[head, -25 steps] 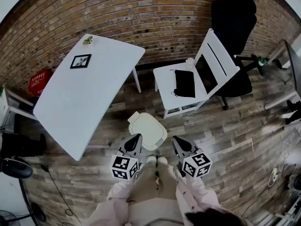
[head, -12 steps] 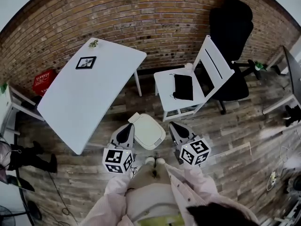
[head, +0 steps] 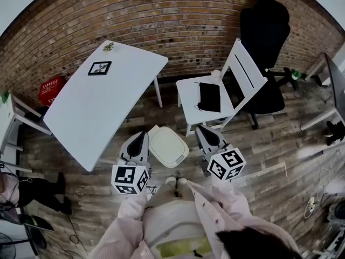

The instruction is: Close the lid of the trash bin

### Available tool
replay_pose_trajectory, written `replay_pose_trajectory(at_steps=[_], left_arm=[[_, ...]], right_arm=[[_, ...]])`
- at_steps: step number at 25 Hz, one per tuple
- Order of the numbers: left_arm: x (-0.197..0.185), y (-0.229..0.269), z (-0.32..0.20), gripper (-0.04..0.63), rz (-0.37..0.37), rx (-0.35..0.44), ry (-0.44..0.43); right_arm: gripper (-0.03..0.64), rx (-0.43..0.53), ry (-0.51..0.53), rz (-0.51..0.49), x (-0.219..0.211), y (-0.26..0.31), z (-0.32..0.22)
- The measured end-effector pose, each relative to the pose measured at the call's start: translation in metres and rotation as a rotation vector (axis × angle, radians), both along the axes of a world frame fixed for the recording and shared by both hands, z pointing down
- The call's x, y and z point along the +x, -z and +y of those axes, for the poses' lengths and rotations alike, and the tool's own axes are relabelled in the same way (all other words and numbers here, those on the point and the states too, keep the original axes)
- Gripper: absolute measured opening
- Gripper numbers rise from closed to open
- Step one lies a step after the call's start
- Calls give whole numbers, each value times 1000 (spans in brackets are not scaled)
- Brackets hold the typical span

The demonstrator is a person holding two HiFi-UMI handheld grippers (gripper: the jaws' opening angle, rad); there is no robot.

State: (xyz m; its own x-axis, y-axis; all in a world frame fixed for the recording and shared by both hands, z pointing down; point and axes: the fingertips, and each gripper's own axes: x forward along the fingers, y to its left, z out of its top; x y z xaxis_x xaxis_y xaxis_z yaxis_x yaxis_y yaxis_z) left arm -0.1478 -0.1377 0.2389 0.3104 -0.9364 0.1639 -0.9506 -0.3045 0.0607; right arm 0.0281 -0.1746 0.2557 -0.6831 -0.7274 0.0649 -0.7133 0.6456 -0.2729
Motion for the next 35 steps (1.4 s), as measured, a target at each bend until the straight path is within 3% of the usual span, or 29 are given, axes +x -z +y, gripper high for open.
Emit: replay_pose_trajectory(at_steps=[14, 35], left_arm=[[-15, 27, -1, -6, -29, 74, 41], [-27, 22, -3, -6, -45, 63, 68]], right_arm=[[3, 101, -27, -18, 6, 38, -8], [3, 123, -28, 19, 8, 39, -12]])
